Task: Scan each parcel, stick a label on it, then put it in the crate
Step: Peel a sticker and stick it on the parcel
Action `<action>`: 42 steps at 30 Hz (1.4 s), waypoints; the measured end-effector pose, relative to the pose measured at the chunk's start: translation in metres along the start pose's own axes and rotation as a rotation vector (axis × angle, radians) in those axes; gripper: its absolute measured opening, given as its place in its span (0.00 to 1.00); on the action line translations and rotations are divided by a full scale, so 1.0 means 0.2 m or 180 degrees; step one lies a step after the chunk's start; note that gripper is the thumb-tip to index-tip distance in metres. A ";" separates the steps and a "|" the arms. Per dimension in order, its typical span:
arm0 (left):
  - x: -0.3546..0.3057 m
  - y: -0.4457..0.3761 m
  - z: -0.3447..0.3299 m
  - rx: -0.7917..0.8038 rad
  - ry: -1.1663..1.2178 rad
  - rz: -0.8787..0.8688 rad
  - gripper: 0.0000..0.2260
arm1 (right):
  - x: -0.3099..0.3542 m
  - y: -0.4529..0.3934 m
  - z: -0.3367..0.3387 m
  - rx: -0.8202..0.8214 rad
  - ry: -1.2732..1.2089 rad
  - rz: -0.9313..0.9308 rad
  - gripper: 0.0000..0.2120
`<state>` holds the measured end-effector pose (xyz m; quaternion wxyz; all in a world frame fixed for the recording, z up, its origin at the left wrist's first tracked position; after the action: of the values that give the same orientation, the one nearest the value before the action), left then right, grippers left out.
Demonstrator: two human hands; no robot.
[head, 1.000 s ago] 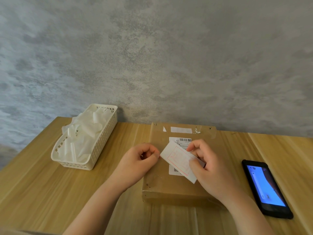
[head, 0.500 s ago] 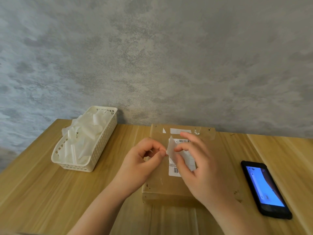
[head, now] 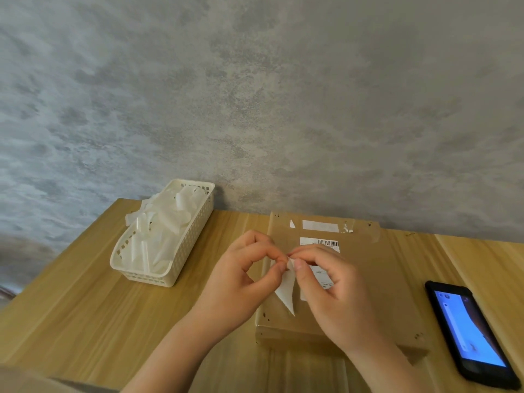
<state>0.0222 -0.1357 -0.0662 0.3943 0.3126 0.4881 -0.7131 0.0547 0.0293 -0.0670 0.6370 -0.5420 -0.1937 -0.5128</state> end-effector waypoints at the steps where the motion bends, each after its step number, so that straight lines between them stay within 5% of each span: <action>1: 0.01 0.01 0.02 -0.0001 -0.0009 0.0027 0.05 | -0.01 -0.01 -0.01 -0.0003 -0.0068 -0.0106 0.11; 6: 0.11 0.01 0.15 -0.0107 -0.0144 0.0384 0.03 | -0.09 -0.05 0.06 -0.0353 -0.0309 -0.0923 0.11; 9: 0.20 0.00 0.31 -0.0605 -0.0241 0.0801 0.04 | -0.13 -0.09 0.14 -0.0929 -0.0440 -0.1396 0.11; 13: 0.27 0.00 0.52 -0.1127 -0.0404 0.1259 0.07 | -0.15 -0.11 0.18 -0.1032 -0.0280 -0.1454 0.11; 20: 0.35 -0.09 0.79 -0.1419 -0.1305 0.1266 0.07 | -0.14 -0.11 0.13 -0.0898 -0.0253 -0.1432 0.11; 30: 0.55 -0.17 0.82 -0.1053 -0.2989 0.1245 0.07 | -0.11 -0.12 0.10 -0.0866 -0.0298 -0.1520 0.10; 36: 0.52 -0.16 0.81 -0.1159 -0.3058 0.1249 0.11 | -0.11 -0.10 0.11 -0.0887 -0.0308 -0.1543 0.11; 42: 0.31 -0.17 0.68 -0.1349 -0.2583 0.0558 0.05 | -0.11 -0.09 0.15 -0.1016 -0.0212 -0.1383 0.10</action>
<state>-0.0450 -0.2723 -0.0578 0.6675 -0.0391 0.4010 -0.6262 0.0396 0.0681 -0.0650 0.4118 -0.5979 -0.2429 -0.6434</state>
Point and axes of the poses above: each hand's wrist, its own y-axis away from the middle knuckle, its own z-axis out of the back of the hand, x = y × z, the point moved 1 cm from there along -y, towards the middle knuckle, and after that the axes turned 7 degrees about -x, right-handed, at the moved point
